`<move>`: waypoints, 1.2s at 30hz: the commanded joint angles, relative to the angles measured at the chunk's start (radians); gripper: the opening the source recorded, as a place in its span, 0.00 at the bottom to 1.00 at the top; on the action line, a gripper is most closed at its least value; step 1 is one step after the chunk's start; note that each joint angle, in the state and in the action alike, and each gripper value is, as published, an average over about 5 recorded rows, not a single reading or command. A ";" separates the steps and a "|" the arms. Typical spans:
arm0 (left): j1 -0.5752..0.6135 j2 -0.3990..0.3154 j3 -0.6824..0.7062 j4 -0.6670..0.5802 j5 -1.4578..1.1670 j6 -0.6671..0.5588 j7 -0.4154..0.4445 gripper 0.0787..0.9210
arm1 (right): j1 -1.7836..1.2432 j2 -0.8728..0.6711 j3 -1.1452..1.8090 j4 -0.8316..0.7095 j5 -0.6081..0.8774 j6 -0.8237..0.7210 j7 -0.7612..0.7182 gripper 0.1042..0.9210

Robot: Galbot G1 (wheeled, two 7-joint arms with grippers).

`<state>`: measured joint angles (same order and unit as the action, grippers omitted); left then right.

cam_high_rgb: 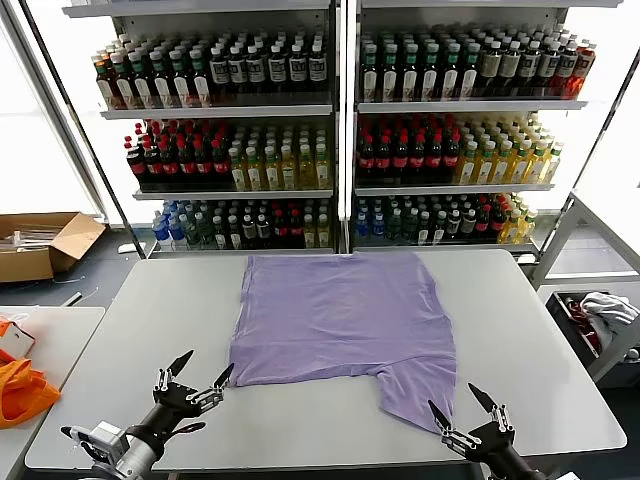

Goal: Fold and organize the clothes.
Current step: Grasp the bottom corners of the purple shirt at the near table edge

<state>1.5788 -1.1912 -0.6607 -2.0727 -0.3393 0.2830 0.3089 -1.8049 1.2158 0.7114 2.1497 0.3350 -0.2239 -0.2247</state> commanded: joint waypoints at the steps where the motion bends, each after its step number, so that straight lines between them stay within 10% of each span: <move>1: -0.033 0.065 0.073 0.053 -0.023 0.043 -0.027 0.88 | 0.017 0.006 -0.053 0.015 -0.030 -0.148 0.128 0.88; 21: -0.107 0.041 0.121 0.162 -0.047 0.035 -0.130 0.88 | 0.047 0.038 -0.114 -0.028 -0.034 -0.169 0.153 0.86; 36: -0.093 0.013 0.137 0.184 -0.012 -0.004 -0.116 0.52 | 0.044 0.035 -0.127 -0.044 -0.029 -0.132 0.129 0.37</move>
<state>1.4918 -1.1687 -0.5352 -1.9054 -0.3611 0.2909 0.2034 -1.7620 1.2486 0.5921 2.1134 0.3069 -0.3560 -0.0975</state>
